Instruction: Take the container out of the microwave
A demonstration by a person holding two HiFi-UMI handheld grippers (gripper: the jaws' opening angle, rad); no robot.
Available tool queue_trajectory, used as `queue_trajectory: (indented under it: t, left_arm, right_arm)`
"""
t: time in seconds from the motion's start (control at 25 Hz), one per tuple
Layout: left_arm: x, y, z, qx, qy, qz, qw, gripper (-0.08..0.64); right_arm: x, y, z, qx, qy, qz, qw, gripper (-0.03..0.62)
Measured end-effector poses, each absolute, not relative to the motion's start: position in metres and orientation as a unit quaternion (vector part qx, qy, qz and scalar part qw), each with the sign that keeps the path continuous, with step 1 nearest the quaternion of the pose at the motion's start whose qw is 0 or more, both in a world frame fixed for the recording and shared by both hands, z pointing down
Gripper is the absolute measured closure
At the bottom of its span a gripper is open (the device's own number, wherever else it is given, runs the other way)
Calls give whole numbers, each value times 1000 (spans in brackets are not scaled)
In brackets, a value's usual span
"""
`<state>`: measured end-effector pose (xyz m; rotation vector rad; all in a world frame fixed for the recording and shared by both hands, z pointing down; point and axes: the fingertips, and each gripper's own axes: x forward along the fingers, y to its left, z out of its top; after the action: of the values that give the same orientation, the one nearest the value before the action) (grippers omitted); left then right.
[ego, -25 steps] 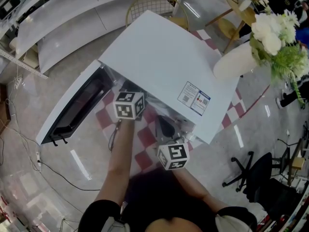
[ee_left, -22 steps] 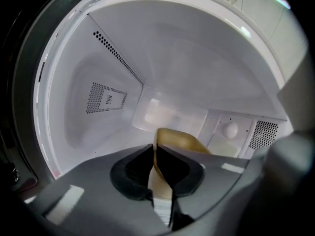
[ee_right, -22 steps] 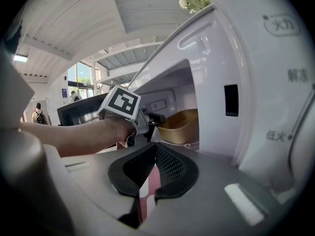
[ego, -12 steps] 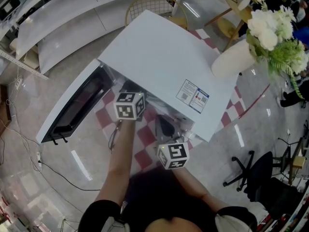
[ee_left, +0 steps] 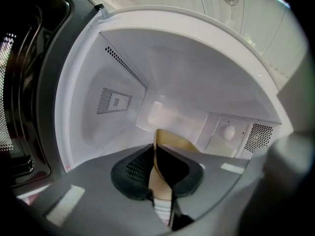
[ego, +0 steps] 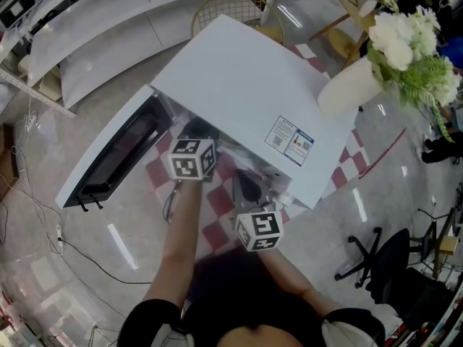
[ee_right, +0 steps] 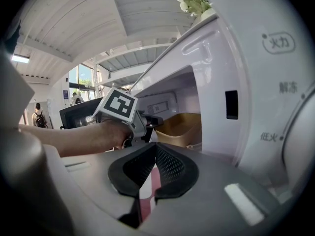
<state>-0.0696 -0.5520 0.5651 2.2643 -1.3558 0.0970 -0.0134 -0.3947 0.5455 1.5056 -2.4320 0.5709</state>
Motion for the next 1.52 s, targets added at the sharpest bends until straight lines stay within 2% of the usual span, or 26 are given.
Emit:
queue_trajectory:
  t: [1.52]
  left_arm:
    - [-108,-507,552,809,-532,16,248,534]
  right_arm:
    - [-16,-374,542,506,-836,183,108,592]
